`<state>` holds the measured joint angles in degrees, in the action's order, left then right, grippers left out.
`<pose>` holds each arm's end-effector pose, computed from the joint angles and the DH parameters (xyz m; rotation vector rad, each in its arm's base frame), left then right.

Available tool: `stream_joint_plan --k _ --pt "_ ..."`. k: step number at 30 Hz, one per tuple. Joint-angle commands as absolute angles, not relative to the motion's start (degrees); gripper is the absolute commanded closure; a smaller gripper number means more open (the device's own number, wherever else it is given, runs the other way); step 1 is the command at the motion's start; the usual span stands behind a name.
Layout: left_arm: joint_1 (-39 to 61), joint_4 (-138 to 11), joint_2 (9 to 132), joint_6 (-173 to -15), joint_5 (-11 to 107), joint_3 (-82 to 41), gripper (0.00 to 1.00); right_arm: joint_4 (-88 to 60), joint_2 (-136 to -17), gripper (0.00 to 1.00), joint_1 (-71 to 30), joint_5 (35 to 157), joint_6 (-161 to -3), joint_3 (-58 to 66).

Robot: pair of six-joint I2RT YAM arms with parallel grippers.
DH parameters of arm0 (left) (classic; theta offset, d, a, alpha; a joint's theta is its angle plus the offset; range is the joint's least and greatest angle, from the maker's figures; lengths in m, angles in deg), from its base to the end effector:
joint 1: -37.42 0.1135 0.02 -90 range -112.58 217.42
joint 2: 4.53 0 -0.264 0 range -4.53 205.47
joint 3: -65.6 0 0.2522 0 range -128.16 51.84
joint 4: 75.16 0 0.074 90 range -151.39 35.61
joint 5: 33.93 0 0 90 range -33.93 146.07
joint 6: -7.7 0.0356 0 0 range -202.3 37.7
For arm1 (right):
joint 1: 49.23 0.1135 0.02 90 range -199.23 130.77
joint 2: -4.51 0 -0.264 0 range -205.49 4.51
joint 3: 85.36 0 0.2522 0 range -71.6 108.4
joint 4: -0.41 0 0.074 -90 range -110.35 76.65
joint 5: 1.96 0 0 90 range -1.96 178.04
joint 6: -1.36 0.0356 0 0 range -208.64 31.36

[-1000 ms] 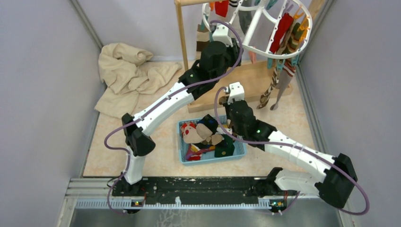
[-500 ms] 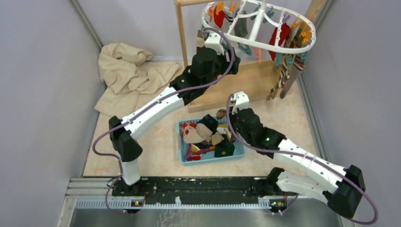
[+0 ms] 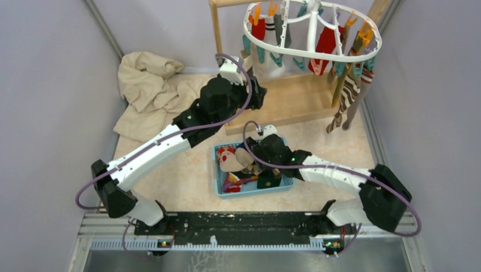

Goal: Remove the socks clipped to the hanger
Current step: Place the sock in the bin.

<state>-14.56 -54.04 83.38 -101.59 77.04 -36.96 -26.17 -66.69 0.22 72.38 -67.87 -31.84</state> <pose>0.2323 -0.2765 0.4290 0.2079 1.7027 -0.6259 0.1716 0.1858 0.2113 -0.4448 2.2840 0.3022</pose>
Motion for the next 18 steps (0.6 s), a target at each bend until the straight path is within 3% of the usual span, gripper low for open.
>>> stream_joint_plan --k 1,8,18 --pt "-14.52 -55.23 77.84 -102.13 78.94 -30.85 0.20 -23.07 -73.05 0.32 1.31 76.34 -65.34 -28.61" --pt "-14.43 -54.83 70.61 -103.81 83.06 -20.28 0.20 -21.04 -87.14 0.36 3.36 80.80 -64.90 -20.49" --pt "-13.52 -52.96 65.16 -103.57 86.16 -16.45 0.18 -22.26 -104.34 0.36 4.91 78.90 -61.55 -3.73"
